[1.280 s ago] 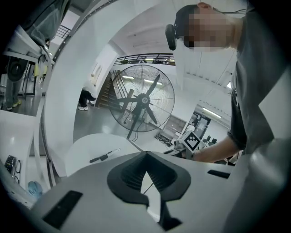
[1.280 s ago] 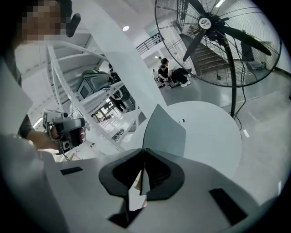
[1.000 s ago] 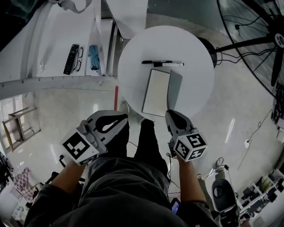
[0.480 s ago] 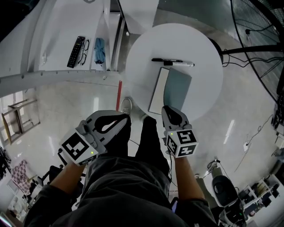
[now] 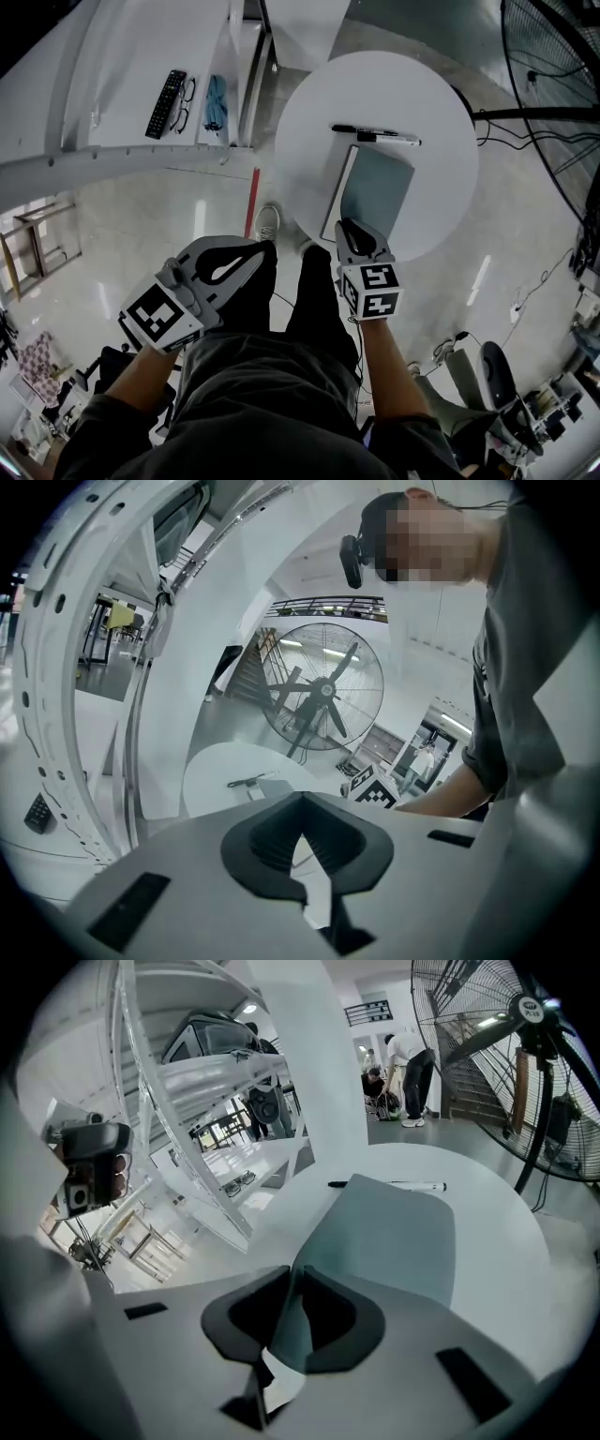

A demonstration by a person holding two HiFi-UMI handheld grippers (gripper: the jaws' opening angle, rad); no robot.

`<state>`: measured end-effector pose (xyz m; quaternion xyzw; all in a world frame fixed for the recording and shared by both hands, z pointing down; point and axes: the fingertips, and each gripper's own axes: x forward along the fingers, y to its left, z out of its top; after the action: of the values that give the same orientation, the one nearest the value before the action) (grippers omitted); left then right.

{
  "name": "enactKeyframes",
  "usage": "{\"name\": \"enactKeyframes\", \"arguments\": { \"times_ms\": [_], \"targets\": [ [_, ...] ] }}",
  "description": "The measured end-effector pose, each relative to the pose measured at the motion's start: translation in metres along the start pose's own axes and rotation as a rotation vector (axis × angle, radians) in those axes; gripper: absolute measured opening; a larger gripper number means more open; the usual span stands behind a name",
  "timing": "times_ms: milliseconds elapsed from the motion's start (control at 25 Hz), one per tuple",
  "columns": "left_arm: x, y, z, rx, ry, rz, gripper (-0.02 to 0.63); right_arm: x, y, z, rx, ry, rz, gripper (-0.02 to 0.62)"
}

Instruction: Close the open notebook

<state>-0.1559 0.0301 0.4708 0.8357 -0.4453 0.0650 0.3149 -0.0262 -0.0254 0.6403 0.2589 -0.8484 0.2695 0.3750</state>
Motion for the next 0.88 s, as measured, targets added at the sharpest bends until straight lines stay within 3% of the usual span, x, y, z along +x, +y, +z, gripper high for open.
{"name": "enactKeyframes", "arguments": {
  "times_ms": [560, 880],
  "targets": [
    [-0.020, 0.022, -0.008, -0.030, -0.003, 0.025, 0.012, 0.029, 0.002, -0.012, -0.027, 0.088, -0.067, 0.094],
    [-0.024, 0.030, -0.006, -0.029, -0.006, 0.023, 0.012, 0.033, 0.007, -0.014, -0.042, 0.112, -0.056, 0.130]
  ]
}}
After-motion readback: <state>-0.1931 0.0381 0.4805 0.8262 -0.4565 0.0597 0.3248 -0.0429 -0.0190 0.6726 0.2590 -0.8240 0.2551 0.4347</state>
